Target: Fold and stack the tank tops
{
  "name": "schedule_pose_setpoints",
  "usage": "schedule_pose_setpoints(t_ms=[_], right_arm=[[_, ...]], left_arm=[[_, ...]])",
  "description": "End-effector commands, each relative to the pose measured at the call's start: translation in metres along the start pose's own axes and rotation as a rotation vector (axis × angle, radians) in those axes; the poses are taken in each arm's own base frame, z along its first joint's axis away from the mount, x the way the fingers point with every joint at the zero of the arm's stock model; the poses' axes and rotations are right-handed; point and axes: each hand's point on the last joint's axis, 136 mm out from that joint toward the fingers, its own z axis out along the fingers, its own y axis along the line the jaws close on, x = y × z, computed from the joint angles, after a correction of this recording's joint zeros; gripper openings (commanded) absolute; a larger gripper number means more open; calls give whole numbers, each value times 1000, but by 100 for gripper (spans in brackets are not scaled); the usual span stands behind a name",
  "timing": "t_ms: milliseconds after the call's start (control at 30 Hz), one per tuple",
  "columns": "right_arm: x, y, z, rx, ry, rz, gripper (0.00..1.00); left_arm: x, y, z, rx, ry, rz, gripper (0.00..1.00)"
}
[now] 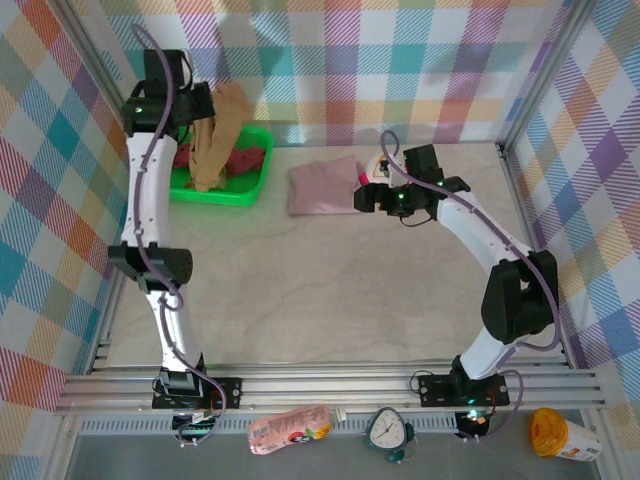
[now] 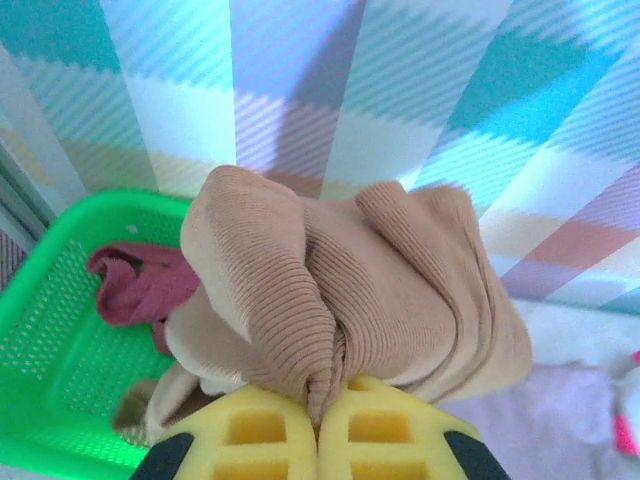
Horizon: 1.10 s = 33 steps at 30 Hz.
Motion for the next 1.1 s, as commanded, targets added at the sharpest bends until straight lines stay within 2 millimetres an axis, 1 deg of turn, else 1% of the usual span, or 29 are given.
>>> schedule_pose_setpoints(t_ms=[0, 67, 133, 200, 233, 400, 433, 500, 533, 567, 600, 633, 667, 700, 767, 800, 833, 900, 933, 967, 1000, 1067], right_arm=[[-24, 22, -8, -87, -67, -7, 84], [-26, 24, -11, -90, -75, -14, 84], [-26, 27, -15, -94, -83, -26, 84], [-26, 30, -21, -96, -91, -44, 84], [-25, 31, -23, -96, -94, -51, 84], [-18, 37, -43, -79, -111, -100, 84], [-15, 38, -48, -76, -115, -111, 84], [-9, 38, -57, -65, -127, -132, 84], [-7, 37, -61, -57, -133, -132, 84], [-3, 36, -67, -48, -140, -132, 84], [1, 33, -73, -41, -145, -123, 84], [5, 31, -77, -35, -149, -116, 84], [12, 28, -81, -30, -145, -108, 84], [19, 25, -85, -26, -139, -104, 84], [34, 21, -89, -23, -116, -87, 83], [41, 20, -91, -26, -107, -82, 83], [49, 19, -92, -25, -97, -74, 82], [67, 12, -89, -11, -52, -44, 81], [75, 9, -87, -8, -35, -29, 81], [83, 5, -83, -9, -21, -7, 81], [92, 0, -79, -9, -5, 13, 80], [106, -8, -68, -13, 20, 58, 79]], left_arm=[[-24, -20, -51, 47, -87, -22, 0], [-33, -37, -84, 93, -134, -11, 0], [-38, -53, -113, 153, -164, -13, 0], [-38, -77, -145, 238, -183, -17, 0], [-35, -87, -156, 273, -179, -24, 0], [5, -147, -208, 442, -94, -18, 0], [11, -155, -215, 465, -83, -31, 0], [33, -180, -222, 541, -30, -69, 0], [46, -192, -221, 564, 0, -83, 0], [64, -205, -216, 583, 36, -78, 0], [84, -210, -206, 567, 81, -79, 0], [103, -213, -194, 546, 133, -92, 0], [129, -219, -177, 545, 207, -116, 0], [152, -227, -164, 560, 266, -154, 0], [190, -249, -145, 595, 335, -219, 0], [212, -260, -134, 601, 376, -242, 0], [229, -270, -126, 607, 409, -239, 0], [273, -276, -100, 537, 488, -198, 0], [293, -278, -88, 521, 523, -183, 2], [314, -278, -75, 491, 560, -168, 6], [335, -273, -61, 449, 592, -152, 15], [364, -270, -39, 397, 637, -89, 36]])
